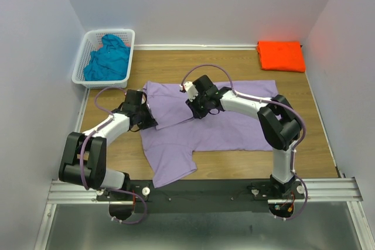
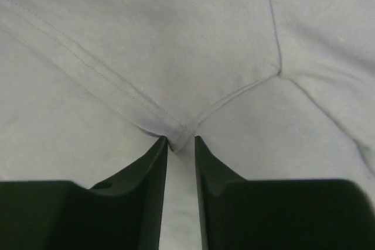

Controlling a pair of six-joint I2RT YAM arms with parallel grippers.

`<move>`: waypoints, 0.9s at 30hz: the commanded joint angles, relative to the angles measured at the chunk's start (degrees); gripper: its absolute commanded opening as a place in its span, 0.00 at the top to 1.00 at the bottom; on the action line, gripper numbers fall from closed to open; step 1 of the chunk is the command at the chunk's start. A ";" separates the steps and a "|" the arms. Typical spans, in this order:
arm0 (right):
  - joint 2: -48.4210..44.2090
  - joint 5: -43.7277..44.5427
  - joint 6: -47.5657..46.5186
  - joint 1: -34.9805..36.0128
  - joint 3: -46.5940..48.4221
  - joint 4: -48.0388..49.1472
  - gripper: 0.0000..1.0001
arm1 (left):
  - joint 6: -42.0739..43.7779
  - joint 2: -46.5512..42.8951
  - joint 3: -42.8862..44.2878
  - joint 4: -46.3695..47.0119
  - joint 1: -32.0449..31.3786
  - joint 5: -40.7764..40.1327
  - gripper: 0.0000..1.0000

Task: Fold and stack the t-shirts
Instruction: Fold the tshirt

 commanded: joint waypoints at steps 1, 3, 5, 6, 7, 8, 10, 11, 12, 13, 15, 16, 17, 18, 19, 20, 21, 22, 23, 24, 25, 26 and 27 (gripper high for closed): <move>-1.38 4.76 2.12 0.06 1.25 -2.51 0.60 | -1.74 -3.60 0.74 1.01 -0.18 -4.70 0.74; -3.40 4.68 3.44 -1.08 1.78 -2.77 0.53 | -1.48 -5.01 3.10 0.92 0.34 -6.82 0.54; -4.55 4.59 5.28 -4.23 2.83 -2.95 0.48 | 0.45 -5.54 6.44 1.27 1.75 -9.37 0.40; -5.08 4.50 6.08 -5.56 3.18 -2.95 0.46 | 1.41 -5.02 7.76 1.45 2.19 -10.25 0.35; -5.95 4.33 6.69 -8.71 3.54 -2.95 0.44 | 3.60 -3.36 9.17 1.80 2.54 -12.35 0.33; -6.22 4.67 8.53 -10.39 3.80 -2.86 0.44 | 4.92 -2.12 10.58 2.24 3.41 -12.80 0.29; -6.57 5.73 10.21 -15.56 4.33 -2.86 0.43 | 7.99 1.92 14.53 3.81 3.95 -14.81 0.27; -6.40 6.34 13.09 -17.51 4.42 -2.86 0.43 | 8.88 3.32 16.89 4.69 4.30 -15.18 0.27; -6.31 6.78 14.42 -19.44 4.59 -2.78 0.43 | 9.59 4.64 18.05 5.40 4.47 -15.62 0.27; -6.14 6.70 15.83 -21.55 4.77 -2.78 0.43 | 10.38 7.61 19.37 6.45 4.56 -16.23 0.27; -5.61 6.52 20.38 -27.88 5.03 -2.51 0.43 | 12.58 10.62 23.31 6.98 4.74 -17.46 0.28; -5.44 6.44 22.67 -31.64 4.95 -2.08 0.44 | 13.45 13.42 24.55 7.25 4.74 -18.51 0.29; -5.26 6.52 22.70 -33.24 4.95 -1.72 0.44 | 13.90 14.75 25.61 7.42 4.83 -18.69 0.31; -5.08 6.61 24.44 -34.74 4.77 -1.37 0.45 | 14.25 17.46 27.53 7.86 4.83 -18.78 0.33; -4.73 6.61 25.32 -37.54 4.68 -0.59 0.46 | 14.60 18.62 28.42 8.30 4.83 -18.70 0.37; -4.73 6.18 26.03 -38.96 4.51 -0.32 0.46 | 14.78 19.93 29.30 8.39 4.83 -18.52 0.39; -4.38 5.65 27.60 -40.19 4.16 0.12 0.46 | 15.04 21.08 31.05 8.57 4.83 -18.35 0.41; -3.94 4.69 28.49 -40.72 3.98 0.56 0.47 | 15.22 23.35 31.85 8.57 4.83 -18.26 0.42; -3.50 4.33 29.89 -43.86 3.80 1.26 0.47 | 15.31 24.51 33.34 8.48 4.83 -18.34 0.45; -3.15 3.28 30.34 -44.76 3.54 1.70 0.48 | 15.31 26.35 34.05 8.39 4.83 -18.52 0.47; -2.80 2.92 30.69 -46.16 3.54 2.14 0.48 | 15.39 27.15 34.49 8.31 4.83 -18.78 0.49; -2.45 2.66 30.96 -46.61 3.54 2.75 0.48 | 15.40 27.85 35.02 8.31 4.83 -19.22 0.51; -1.92 2.31 31.22 -46.97 3.54 3.02 0.49 | 15.40 28.38 35.72 8.39 4.83 -19.31 0.51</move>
